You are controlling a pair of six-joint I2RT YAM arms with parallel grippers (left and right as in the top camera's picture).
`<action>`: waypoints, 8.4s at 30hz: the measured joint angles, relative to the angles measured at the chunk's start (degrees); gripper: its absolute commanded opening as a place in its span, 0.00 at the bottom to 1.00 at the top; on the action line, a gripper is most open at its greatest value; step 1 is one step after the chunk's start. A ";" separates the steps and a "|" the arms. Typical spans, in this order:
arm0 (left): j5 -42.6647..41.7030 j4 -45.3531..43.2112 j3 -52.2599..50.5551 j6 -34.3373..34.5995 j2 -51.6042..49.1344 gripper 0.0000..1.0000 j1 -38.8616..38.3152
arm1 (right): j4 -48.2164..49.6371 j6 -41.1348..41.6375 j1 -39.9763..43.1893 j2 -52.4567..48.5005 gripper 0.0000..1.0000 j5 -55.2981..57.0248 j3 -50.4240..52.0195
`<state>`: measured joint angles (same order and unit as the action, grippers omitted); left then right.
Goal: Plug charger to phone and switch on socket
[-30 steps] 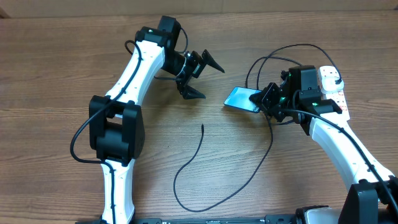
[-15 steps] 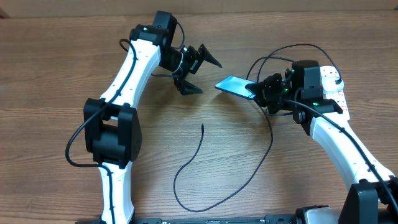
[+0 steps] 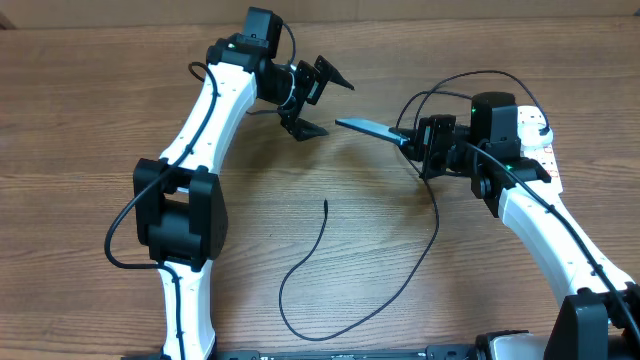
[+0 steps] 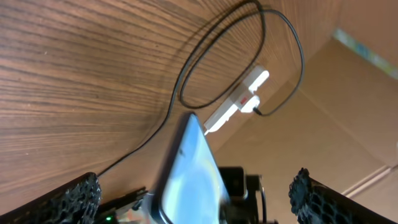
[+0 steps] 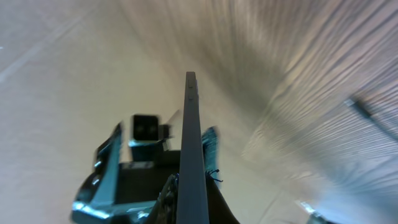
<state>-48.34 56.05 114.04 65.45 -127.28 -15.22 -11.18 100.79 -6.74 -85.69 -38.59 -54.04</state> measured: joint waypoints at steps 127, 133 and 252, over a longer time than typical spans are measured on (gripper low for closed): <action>13.90 -5.90 0.00 15.19 0.04 0.30 -10.58 | 3.67 11.69 -1.62 -0.09 0.04 2.95 0.00; 13.92 -6.03 0.02 15.28 0.04 0.17 -10.56 | 3.63 12.61 -1.66 -0.09 0.04 3.02 0.00; -7.19 27.80 0.35 -71.89 0.11 0.04 23.85 | -32.68 -53.86 -31.39 -18.99 1.00 32.70 -16.35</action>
<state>-55.53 83.85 114.39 -6.44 -127.17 8.62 -43.86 46.94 -38.13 -104.68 -5.89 -70.39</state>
